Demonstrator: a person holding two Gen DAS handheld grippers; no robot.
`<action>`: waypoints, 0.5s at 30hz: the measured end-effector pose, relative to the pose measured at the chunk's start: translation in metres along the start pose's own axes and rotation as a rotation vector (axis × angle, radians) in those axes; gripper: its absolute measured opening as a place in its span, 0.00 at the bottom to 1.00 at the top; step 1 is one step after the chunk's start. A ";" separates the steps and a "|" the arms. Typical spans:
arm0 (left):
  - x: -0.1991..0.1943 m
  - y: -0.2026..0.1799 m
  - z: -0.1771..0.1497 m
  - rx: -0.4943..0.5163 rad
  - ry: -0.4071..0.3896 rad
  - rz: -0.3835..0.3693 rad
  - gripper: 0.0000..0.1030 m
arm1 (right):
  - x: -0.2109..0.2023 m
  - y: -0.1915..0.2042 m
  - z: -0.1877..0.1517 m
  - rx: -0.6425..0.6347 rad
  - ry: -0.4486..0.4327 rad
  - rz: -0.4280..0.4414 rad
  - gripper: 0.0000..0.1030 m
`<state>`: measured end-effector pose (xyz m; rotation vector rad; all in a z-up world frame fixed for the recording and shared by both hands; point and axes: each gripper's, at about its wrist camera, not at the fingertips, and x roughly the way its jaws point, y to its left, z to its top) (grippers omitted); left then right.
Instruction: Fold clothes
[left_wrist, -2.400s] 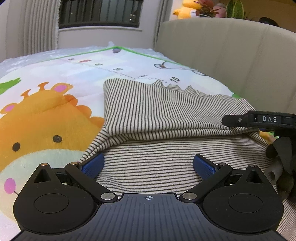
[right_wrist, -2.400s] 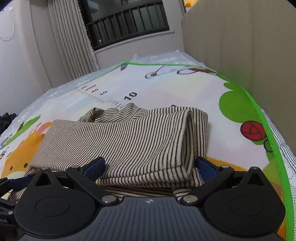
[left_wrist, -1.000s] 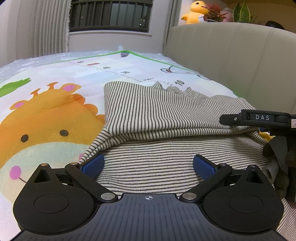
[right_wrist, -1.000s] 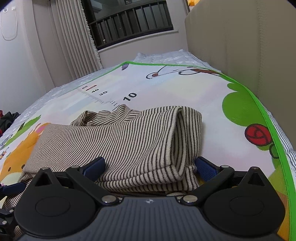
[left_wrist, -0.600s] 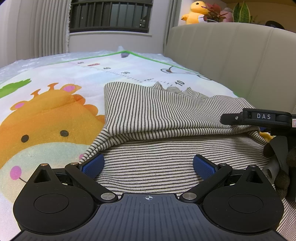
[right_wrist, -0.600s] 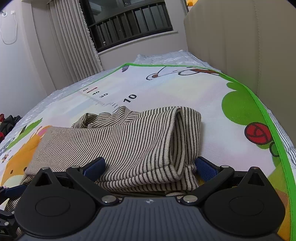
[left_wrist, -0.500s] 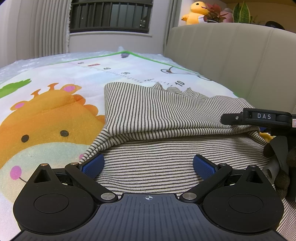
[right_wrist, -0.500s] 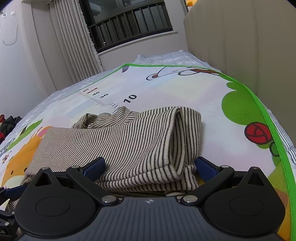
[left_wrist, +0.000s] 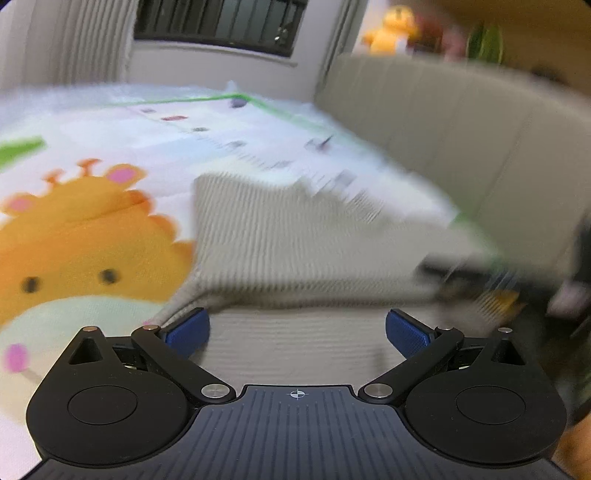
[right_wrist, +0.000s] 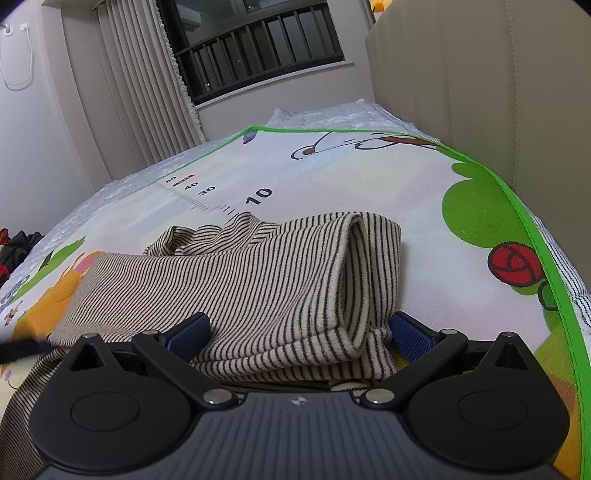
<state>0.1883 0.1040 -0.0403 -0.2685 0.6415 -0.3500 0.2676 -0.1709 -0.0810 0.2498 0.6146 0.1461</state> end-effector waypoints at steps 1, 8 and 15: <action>-0.002 0.002 0.008 -0.041 -0.025 -0.032 1.00 | 0.000 0.000 0.000 -0.001 0.000 -0.001 1.00; 0.033 -0.008 0.040 0.034 -0.038 -0.041 1.00 | -0.001 0.001 -0.001 -0.005 -0.002 -0.008 1.00; 0.060 0.001 0.016 0.111 0.020 0.036 1.00 | 0.001 0.001 0.000 -0.009 0.000 -0.012 1.00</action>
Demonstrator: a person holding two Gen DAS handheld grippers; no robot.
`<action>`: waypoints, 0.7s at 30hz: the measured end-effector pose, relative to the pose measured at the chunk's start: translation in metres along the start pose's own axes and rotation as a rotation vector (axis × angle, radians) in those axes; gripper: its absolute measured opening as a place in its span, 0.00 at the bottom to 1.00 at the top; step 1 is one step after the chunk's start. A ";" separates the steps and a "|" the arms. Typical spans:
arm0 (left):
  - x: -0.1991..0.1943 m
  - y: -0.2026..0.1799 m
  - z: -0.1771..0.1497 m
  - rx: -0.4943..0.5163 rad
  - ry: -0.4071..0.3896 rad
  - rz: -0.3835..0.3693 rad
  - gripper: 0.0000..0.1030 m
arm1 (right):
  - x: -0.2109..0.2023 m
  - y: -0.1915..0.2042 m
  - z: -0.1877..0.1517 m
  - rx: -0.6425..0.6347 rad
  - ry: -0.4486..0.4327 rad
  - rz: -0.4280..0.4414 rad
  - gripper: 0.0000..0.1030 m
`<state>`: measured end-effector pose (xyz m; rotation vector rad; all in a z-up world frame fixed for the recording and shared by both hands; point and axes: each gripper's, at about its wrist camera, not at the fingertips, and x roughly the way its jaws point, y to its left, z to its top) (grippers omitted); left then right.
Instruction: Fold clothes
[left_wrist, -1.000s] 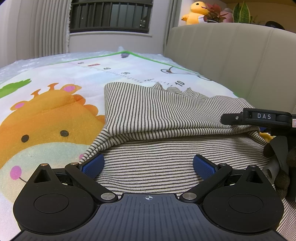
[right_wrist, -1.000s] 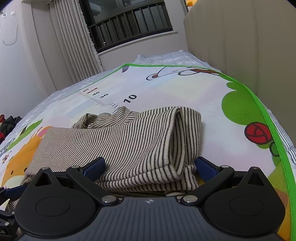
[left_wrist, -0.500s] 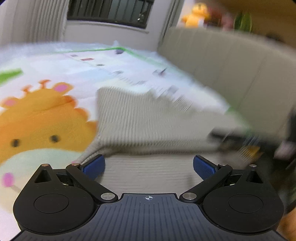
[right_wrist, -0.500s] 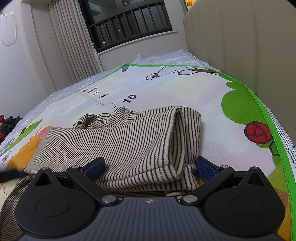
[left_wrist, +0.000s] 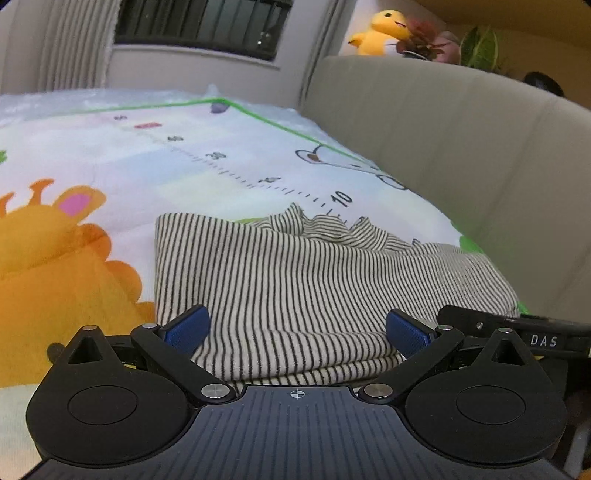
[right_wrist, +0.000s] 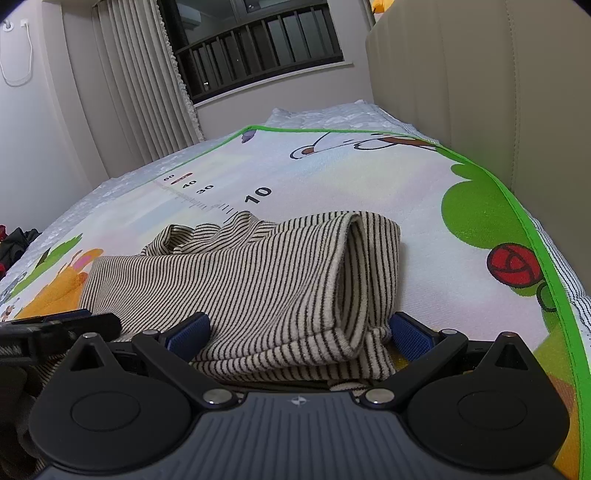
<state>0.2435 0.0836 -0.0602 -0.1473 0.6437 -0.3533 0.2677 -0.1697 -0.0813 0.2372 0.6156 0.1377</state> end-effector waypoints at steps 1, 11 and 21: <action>0.001 -0.002 0.000 0.016 0.004 0.013 1.00 | 0.000 0.000 0.000 -0.002 0.000 -0.002 1.00; 0.003 -0.006 -0.003 0.049 -0.011 0.036 1.00 | 0.000 0.002 -0.001 -0.012 -0.001 -0.015 1.00; 0.000 -0.007 -0.005 0.046 -0.022 0.032 1.00 | 0.001 0.004 0.000 -0.018 0.009 -0.026 1.00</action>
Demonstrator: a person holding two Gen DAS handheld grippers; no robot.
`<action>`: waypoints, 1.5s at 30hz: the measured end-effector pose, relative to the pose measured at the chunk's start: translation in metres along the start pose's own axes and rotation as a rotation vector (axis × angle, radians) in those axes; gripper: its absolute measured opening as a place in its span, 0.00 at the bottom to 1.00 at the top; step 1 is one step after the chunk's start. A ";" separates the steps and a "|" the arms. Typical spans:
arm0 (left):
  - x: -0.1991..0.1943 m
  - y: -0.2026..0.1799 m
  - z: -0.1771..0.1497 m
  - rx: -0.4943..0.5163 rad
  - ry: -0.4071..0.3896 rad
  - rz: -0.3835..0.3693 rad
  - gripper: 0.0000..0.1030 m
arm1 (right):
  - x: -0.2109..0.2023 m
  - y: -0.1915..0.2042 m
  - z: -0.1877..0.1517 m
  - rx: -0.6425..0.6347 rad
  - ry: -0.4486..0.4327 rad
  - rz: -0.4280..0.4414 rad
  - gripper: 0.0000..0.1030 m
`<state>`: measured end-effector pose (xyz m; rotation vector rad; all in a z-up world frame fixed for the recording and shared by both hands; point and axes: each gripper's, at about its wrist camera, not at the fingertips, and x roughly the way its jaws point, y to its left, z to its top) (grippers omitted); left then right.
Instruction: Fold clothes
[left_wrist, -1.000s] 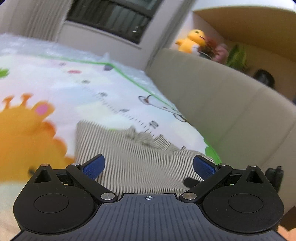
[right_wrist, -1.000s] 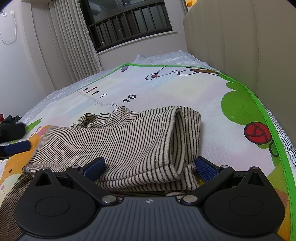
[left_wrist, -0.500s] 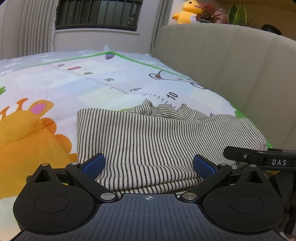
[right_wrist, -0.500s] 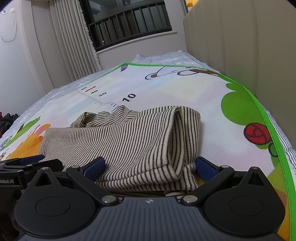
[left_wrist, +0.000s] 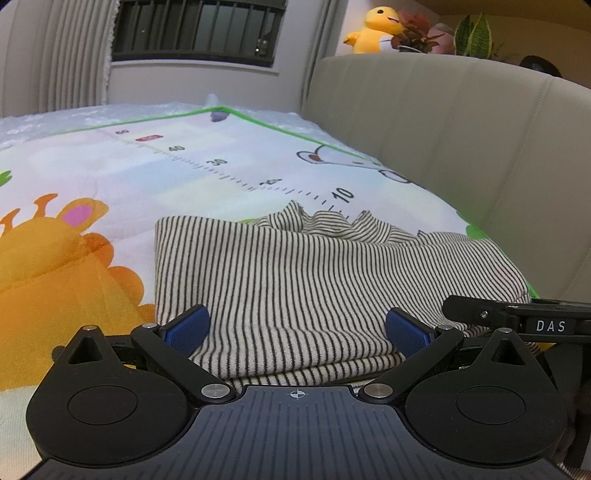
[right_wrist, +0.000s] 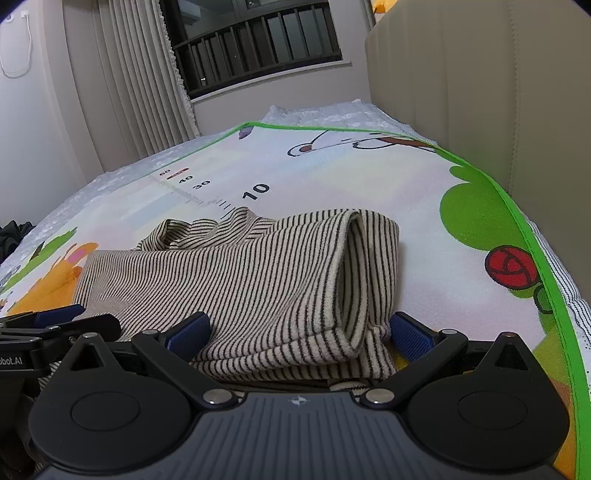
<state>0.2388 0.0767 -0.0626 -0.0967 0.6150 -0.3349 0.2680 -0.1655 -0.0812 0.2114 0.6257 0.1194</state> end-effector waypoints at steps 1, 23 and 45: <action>0.000 0.000 0.000 0.001 0.000 0.001 1.00 | 0.000 0.000 0.000 0.000 0.001 0.000 1.00; -0.001 -0.001 -0.001 0.007 -0.010 0.004 1.00 | 0.000 -0.001 0.000 0.005 0.000 0.002 1.00; -0.002 -0.002 -0.001 0.009 -0.017 0.004 1.00 | 0.000 -0.003 0.000 0.011 -0.001 0.005 1.00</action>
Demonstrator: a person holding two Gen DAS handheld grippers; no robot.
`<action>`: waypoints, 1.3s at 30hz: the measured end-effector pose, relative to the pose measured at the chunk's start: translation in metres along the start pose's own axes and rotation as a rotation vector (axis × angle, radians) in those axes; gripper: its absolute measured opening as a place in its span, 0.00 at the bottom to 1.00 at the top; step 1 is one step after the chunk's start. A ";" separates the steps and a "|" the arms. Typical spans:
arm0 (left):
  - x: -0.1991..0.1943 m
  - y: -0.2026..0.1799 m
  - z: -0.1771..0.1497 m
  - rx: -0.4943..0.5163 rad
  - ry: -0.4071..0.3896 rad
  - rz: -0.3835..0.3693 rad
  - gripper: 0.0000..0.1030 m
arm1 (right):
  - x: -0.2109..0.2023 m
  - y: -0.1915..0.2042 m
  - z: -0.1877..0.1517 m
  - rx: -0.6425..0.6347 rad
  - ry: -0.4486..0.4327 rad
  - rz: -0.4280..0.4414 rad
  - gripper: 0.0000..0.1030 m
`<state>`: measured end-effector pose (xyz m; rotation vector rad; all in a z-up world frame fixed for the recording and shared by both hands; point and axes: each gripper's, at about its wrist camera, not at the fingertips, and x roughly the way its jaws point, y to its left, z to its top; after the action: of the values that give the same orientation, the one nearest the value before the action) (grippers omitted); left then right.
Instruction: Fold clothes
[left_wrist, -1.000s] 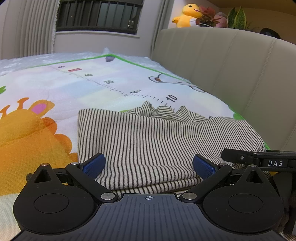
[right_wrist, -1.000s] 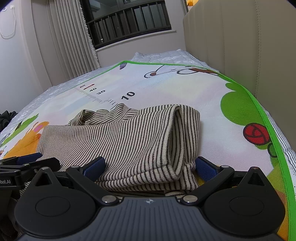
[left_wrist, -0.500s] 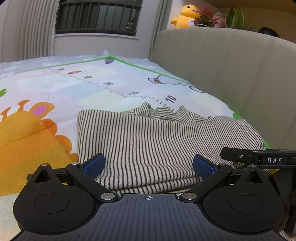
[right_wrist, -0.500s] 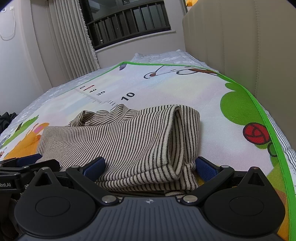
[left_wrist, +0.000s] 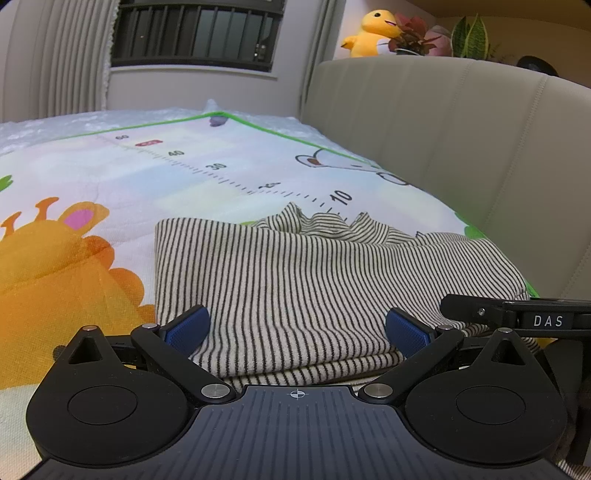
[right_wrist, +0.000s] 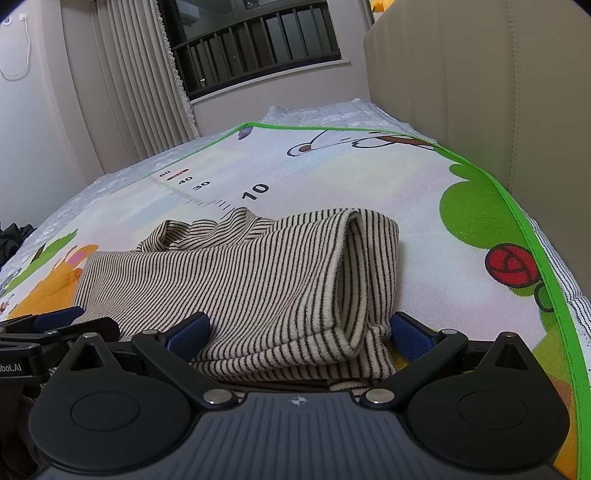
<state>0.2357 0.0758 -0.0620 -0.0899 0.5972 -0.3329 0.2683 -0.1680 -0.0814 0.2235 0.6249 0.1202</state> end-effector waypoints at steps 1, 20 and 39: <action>0.000 0.000 0.000 0.000 0.000 0.000 1.00 | 0.000 0.000 0.000 0.000 0.001 0.000 1.00; -0.001 0.001 -0.001 -0.006 -0.003 -0.002 1.00 | 0.001 0.002 -0.001 0.003 0.003 0.001 1.00; -0.003 0.002 -0.001 -0.018 -0.007 -0.008 1.00 | 0.002 0.002 0.005 -0.013 0.057 0.019 1.00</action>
<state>0.2337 0.0782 -0.0617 -0.1110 0.5934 -0.3343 0.2726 -0.1666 -0.0780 0.2145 0.6785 0.1490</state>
